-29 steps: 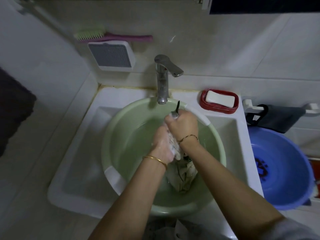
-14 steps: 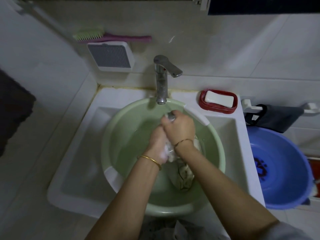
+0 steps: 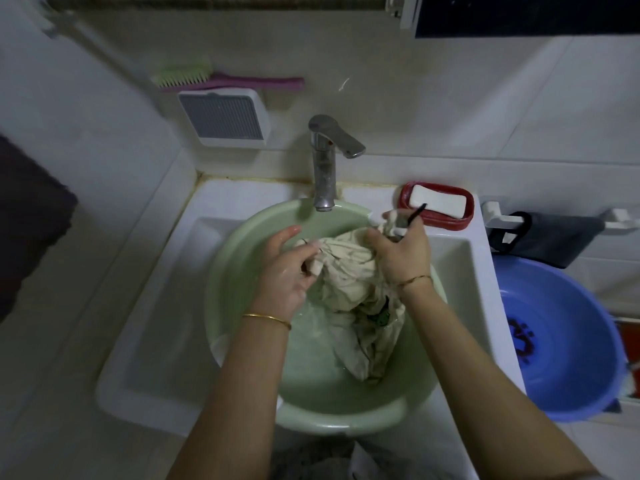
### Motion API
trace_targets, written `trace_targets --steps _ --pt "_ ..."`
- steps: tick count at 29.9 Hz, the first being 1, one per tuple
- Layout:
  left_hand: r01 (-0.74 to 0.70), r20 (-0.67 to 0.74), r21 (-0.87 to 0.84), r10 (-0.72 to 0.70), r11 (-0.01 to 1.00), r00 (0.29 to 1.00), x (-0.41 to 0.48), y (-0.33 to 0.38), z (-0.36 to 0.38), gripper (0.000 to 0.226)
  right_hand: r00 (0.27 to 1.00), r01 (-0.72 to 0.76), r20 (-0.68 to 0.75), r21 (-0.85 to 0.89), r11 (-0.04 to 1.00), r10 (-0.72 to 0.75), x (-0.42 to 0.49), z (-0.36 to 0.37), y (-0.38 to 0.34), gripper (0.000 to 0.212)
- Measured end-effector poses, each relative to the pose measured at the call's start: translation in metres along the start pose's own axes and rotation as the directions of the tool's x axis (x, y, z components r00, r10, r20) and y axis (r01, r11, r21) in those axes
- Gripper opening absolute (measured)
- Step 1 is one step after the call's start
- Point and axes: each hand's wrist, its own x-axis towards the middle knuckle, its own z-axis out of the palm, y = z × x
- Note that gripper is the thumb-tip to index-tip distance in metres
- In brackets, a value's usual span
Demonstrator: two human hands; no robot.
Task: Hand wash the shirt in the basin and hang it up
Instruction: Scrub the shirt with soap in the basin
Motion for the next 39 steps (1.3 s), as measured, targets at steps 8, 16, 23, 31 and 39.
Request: trace_targets --steps 8,16,23,31,39 --pt "0.225 0.210 -0.241 -0.175 0.944 0.962 -0.014 -0.019 0.033 0.064 0.907 0.413 0.233 -0.325 0.851 -0.352 -0.053 0.044 -0.028 0.042" --pt "0.193 0.099 -0.211 -0.175 0.958 0.980 -0.013 -0.015 0.038 0.041 0.907 0.421 0.145 -0.257 0.870 -0.396 -0.048 0.045 -0.023 0.030" --pt "0.172 0.045 -0.172 -0.167 0.970 0.985 -0.015 -0.020 0.045 0.037 0.937 0.349 0.103 -0.337 0.875 -0.334 -0.030 0.045 -0.019 0.034" --pt "0.191 0.075 -0.031 -0.188 0.981 0.979 -0.021 -0.020 0.042 0.028 0.954 0.298 0.043 -0.276 0.914 -0.298 -0.028 0.041 -0.019 0.032" --pt "0.191 0.107 -0.041 -0.185 0.981 0.977 -0.027 -0.013 0.046 0.038 0.979 0.201 0.001 -0.222 0.954 -0.206 -0.021 0.035 -0.021 0.031"
